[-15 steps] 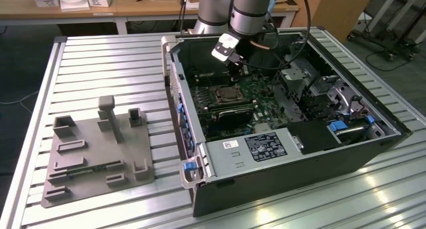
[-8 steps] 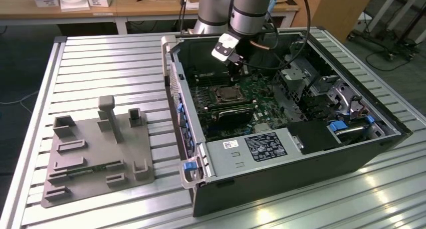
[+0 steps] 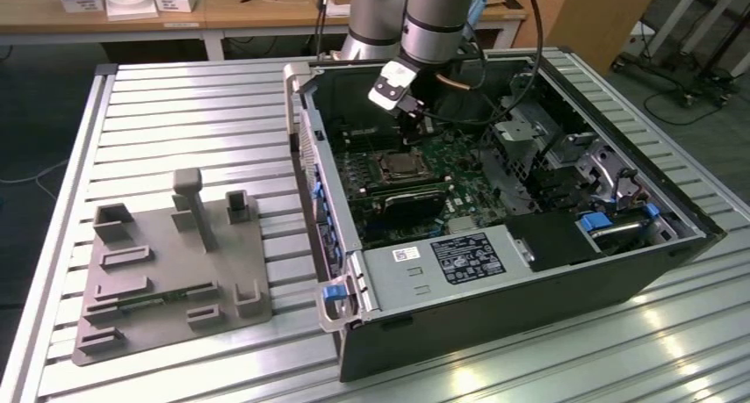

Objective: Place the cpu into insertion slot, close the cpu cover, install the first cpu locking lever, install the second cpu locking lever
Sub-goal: 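Close the cpu cover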

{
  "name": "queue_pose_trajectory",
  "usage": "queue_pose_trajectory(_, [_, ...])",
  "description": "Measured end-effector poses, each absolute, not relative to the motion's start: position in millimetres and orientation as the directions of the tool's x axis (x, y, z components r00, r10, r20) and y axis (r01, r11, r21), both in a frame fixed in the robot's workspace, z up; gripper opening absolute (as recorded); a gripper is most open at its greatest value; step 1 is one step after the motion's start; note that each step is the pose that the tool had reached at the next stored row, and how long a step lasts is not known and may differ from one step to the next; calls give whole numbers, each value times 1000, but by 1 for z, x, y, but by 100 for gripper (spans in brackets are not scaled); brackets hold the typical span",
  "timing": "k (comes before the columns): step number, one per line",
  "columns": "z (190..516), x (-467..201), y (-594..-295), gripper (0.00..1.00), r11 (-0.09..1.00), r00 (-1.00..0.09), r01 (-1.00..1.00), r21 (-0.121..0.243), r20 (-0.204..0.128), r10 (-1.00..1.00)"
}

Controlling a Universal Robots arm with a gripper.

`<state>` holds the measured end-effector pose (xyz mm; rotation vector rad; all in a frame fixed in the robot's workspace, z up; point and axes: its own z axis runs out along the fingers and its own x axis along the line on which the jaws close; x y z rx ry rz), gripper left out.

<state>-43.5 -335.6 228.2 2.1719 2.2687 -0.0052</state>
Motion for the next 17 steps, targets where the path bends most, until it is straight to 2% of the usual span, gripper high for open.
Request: queue_pose_trajectory(17, [208, -70, -336, 10, 49, -49, 999, -2, -3, 999])
